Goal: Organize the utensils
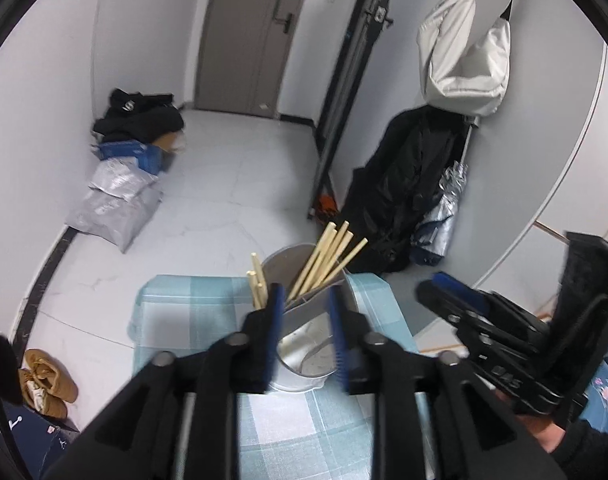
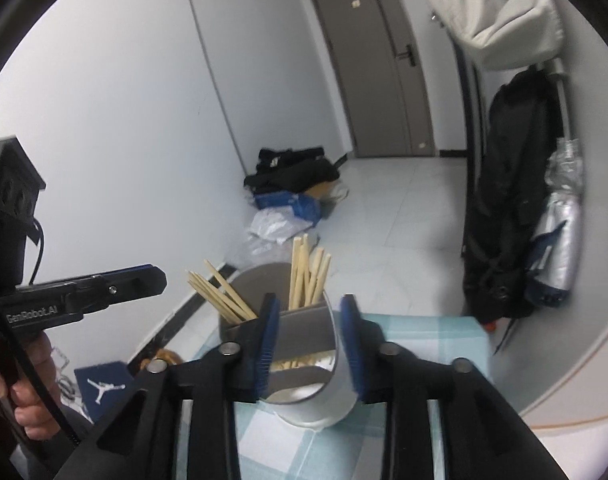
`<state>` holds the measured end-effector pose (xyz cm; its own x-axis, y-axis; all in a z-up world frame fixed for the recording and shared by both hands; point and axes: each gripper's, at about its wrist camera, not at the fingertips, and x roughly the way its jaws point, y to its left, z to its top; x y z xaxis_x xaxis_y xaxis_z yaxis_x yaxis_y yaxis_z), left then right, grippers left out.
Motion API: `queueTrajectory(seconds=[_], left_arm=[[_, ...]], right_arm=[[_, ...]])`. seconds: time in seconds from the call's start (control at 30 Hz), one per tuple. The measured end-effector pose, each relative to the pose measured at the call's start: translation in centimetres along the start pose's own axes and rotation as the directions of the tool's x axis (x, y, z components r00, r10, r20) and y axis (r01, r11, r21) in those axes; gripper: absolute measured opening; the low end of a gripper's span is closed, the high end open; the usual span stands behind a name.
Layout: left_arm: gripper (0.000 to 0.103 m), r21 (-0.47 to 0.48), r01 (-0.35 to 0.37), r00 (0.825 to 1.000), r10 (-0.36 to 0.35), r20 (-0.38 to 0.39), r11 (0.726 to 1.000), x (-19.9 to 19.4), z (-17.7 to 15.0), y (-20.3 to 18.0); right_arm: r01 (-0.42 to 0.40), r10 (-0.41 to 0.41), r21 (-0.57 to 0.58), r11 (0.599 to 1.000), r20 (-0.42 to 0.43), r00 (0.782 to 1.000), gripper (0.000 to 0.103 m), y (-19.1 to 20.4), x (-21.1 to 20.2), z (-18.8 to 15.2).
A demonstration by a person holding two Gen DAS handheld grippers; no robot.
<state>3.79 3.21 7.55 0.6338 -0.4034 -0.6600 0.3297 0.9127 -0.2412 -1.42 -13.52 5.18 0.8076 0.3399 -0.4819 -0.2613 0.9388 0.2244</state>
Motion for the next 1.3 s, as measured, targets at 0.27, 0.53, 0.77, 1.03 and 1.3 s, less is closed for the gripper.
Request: queueTrajectory(seconds=[0.27,0.53,0.77,1.03,1.3], left_arm=[[0.092,0.002,-0.117,0.97,0.114,0.214,0.993,-3.9,-1.5,-1.5],[0.096,-0.028,-0.197,0.931,0.196,0.308,0.98,-5.4,-3.3,-1.7],[0.101,-0.059,-0.233,0.906,0.239,0.35,0.971,-6.6,-5.2,-2.2],[0.102,-0.071,-0.257,0.884,0.264,0.386,0.964,-6.5,-6.4,-1.9],[0.102,-0.041,-0.289,0.885,0.283,0.369,0.956,-4.9,-7.5,-1.4]], right_arm=[[0.041,-0.039,-0.006,0.999,0.156,0.987,0.073,1.5,-6.0,-0.6],[0.084,-0.076,-0.024,0.996,0.246,0.966,0.092,2.5,-9.5,-2.7],[0.124,-0.105,-0.053,0.991,0.279,0.955,0.099,3.3,-10.3,-4.2],[0.153,-0.128,-0.056,0.987,0.315,0.94,0.103,3.6,-11.4,-6.0],[0.175,-0.153,-0.057,0.983,0.274,0.949,0.103,3.4,-10.2,-7.5]])
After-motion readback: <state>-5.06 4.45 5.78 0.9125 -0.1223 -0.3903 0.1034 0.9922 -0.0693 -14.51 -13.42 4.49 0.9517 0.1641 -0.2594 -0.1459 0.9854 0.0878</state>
